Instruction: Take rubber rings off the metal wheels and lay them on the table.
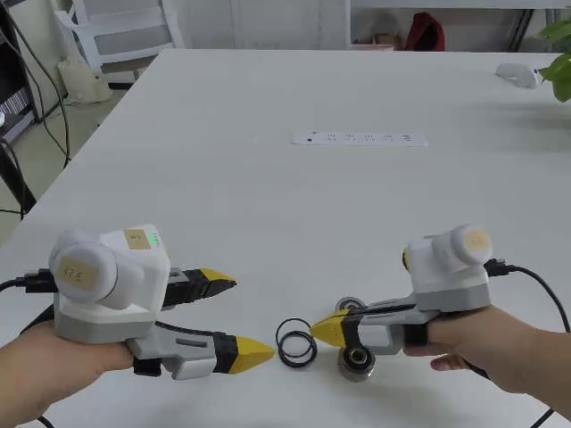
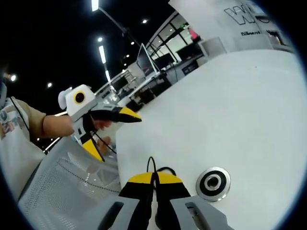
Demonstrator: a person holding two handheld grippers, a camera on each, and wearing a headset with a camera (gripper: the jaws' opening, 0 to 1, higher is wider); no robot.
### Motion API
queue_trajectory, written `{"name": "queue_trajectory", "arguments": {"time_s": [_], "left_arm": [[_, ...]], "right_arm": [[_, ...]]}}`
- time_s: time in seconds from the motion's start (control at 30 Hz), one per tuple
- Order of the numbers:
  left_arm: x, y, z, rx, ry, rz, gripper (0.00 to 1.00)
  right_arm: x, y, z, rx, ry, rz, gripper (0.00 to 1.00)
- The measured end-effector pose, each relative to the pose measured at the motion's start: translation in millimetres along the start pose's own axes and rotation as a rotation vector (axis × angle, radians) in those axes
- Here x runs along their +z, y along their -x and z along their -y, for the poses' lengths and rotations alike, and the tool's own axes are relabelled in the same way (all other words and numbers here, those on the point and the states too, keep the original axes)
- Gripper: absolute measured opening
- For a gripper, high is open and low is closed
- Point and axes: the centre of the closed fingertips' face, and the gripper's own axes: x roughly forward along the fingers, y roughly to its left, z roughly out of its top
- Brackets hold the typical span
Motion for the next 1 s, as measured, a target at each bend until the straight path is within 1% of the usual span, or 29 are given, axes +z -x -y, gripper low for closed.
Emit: {"name": "queue_trajectory", "arguments": {"time_s": [0.17, 0.23, 0.43, 0.87, 1.0], "left_arm": [[-2.6, -0.6, 0.1, -0.002, -0.004, -0.007, 0.62], [-3.4, -0.6, -0.4, -0.002, 0.004, -0.006, 0.62], [-5.7, -0.7, -2.7, 0.0, 0.001, -0.013, 0.62], [-9.5, -1.3, -2.3, -0.004, 0.008, -0.02, 0.62], [-9.9, -1.6, -2.1, -0.003, 0.009, -0.02, 0.62]], "right_arm": [[-4.4, -1.9, 2.7, -0.006, -0.007, -0.016, 0.0], [-5.9, -2.5, 2.7, -0.007, -0.009, -0.022, 0.0], [-8.8, -4.1, 3.8, -0.015, -0.014, -0.035, 0.0], [-12.4, -6.4, 8.5, -0.035, -0.012, -0.049, 0.0], [-11.7, -5.5, 11.2, -0.047, -0.013, -0.043, 0.0]]}}
